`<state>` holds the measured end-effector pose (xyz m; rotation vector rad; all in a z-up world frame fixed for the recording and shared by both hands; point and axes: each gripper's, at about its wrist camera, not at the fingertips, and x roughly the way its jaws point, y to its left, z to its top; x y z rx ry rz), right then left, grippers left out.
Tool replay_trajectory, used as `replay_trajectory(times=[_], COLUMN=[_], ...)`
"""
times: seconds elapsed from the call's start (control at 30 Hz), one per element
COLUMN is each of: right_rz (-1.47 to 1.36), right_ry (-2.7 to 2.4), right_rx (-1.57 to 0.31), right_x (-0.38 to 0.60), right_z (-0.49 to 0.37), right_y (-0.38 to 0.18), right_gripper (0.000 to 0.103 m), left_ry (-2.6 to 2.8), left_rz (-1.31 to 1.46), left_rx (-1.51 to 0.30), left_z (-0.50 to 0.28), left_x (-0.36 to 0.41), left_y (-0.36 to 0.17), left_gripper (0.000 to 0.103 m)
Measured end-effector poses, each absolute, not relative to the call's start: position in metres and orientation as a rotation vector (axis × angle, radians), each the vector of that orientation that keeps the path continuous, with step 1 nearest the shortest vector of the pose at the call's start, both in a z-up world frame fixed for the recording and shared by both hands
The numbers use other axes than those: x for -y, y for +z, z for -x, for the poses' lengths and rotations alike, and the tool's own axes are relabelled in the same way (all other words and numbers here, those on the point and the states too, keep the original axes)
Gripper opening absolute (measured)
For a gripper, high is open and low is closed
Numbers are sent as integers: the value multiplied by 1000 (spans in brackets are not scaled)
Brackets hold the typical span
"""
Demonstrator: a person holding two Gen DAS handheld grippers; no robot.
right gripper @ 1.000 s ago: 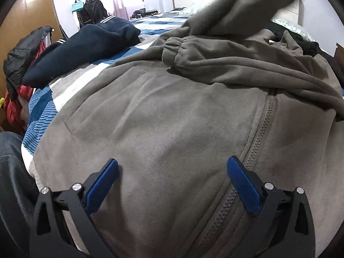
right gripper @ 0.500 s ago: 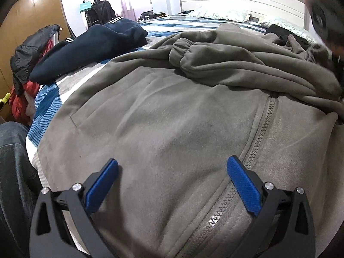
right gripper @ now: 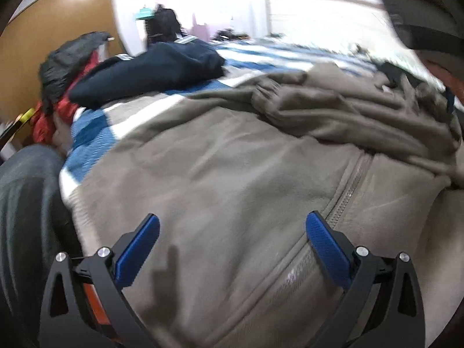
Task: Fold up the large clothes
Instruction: 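Lay the sleeve down on the jacket and open the left tool, then grasp the folded sleeve cuff again with the right tool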
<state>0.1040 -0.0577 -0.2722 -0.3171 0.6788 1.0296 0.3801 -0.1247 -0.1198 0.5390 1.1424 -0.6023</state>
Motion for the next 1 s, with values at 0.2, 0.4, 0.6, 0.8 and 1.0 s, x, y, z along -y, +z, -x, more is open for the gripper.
replay_trajectory(times=[0.2, 0.4, 0.6, 0.8, 1.0], right_rz=[304, 234, 346, 625, 752], right_ry=[1041, 924, 672, 564, 542], right_rx=[-638, -581, -515, -546, -673], right_x=[97, 149, 146, 105, 78], right_z=[-91, -130, -223, -312, -389], right_y=[-238, -188, -153, -169, -200], right_gripper=[99, 99, 99, 99, 99], left_ry=[-534, -433, -454, -484, -551], left_rz=[-308, -201, -107, 0, 54], left_rx=[-1105, -1053, -1020, -973, -1020], left_z=[-330, -249, -198, -204, -238], left_x=[35, -48, -71, -69, -69], left_y=[-97, -120, -164, -188, -208], left_gripper=[97, 97, 97, 97, 97])
